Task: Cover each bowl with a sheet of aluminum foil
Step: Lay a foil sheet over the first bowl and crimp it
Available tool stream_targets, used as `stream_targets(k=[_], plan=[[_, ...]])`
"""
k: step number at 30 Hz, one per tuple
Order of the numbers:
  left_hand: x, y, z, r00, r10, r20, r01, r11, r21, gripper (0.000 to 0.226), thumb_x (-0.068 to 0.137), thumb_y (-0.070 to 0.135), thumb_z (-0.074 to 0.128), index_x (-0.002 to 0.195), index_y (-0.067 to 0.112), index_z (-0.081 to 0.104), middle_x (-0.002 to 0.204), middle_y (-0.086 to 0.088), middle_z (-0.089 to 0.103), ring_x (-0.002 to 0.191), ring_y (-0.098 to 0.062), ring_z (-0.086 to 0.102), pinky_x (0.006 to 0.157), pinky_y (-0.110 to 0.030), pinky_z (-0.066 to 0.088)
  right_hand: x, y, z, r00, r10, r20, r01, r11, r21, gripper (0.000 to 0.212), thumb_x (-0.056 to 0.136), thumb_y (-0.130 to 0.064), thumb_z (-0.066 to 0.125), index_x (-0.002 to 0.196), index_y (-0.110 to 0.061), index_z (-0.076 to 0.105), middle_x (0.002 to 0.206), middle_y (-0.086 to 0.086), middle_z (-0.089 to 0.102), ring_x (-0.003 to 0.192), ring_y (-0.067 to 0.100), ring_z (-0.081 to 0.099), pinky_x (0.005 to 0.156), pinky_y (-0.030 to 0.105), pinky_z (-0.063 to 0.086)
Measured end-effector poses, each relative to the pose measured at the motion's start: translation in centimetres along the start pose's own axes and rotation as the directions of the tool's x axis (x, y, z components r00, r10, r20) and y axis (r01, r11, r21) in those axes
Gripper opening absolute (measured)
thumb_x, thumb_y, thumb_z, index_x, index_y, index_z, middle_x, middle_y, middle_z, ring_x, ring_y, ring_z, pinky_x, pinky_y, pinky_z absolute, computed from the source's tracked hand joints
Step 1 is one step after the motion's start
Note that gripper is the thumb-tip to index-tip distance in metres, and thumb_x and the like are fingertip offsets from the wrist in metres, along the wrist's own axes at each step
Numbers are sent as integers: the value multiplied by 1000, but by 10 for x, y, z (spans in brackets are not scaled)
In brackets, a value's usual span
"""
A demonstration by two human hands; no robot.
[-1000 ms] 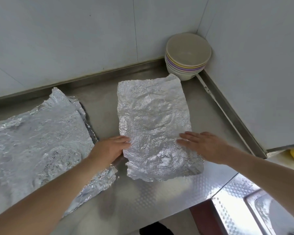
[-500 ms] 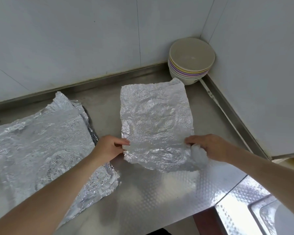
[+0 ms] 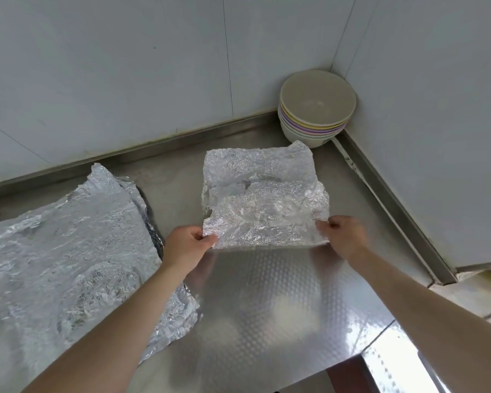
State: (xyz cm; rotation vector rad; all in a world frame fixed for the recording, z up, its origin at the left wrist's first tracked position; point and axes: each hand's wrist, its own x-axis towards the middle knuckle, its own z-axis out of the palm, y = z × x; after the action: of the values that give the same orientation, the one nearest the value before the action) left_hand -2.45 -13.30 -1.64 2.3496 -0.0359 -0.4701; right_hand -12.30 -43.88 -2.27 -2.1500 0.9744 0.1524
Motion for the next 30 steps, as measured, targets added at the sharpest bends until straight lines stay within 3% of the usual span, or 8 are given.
stream_targets(k=[4,7,10,14,18,25,28,30], plan=[[3,5,3,999,26,-29,-21,988,150,45,79,26,72,51,16,37,48,-2,34,48,-16,31,50,-31,23,-3,-7,7,998,14,-53,-19,994,-107,42,93,-31,59,58,-13,43,57,1,46,65,27,50,57,29,33],[3,5,4,999,30,-12,-26,968,249,43,83,30,68,55,15,40,51,-4,42,50,-19,39,52,-32,29,-8,-11,12,995,-46,-84,28,979,-202,30,96,-32,53,71,-15,49,78,10,60,77,32,56,63,30,38],[2,4,5,1000,20,20,-25,951,307,44,89,33,64,58,14,40,53,-2,43,51,-19,42,50,-32,28,-10,-12,15,992,-88,-86,56,946,-318,23,99,-32,47,85,-13,50,91,15,63,78,32,53,64,32,37],[1,5,9,1000,-3,28,-8,930,369,44,91,35,62,59,14,40,54,-1,46,54,-20,45,51,-33,26,-13,-15,17,991,-110,-72,66,889,-453,26,101,-31,41,104,-8,53,101,17,65,93,38,61,74,36,41],[1,4,11,1000,-10,7,6,922,387,43,92,35,61,60,13,42,55,-1,47,56,-22,47,52,-34,26,-14,-15,21,983,-165,-77,99,839,-535,24,102,-30,38,109,-11,50,100,14,68,93,35,64,83,36,41],[0,5,12,1000,-27,-15,31,916,399,38,90,35,63,64,13,47,58,-2,52,63,-26,53,55,-32,30,-11,-10,24,973,-215,-86,136,830,-541,24,103,-32,36,112,-12,44,98,13,69,88,34,65,82,37,40],[-4,11,9,997,-41,-70,64,927,370,27,87,34,66,83,12,51,72,-1,57,74,-26,57,60,-31,35,-9,-7,28,963,-255,-88,160,801,-577,26,103,-32,35,114,-11,45,96,12,69,85,34,66,83,37,41],[-10,20,10,982,82,-168,-19,938,345,29,84,27,70,94,11,49,85,-3,57,80,-25,55,64,-32,39,-8,-6,30,956,-279,-86,177,790,-587,26,103,-31,34,114,-10,45,94,12,70,82,33,67,83,37,41]])
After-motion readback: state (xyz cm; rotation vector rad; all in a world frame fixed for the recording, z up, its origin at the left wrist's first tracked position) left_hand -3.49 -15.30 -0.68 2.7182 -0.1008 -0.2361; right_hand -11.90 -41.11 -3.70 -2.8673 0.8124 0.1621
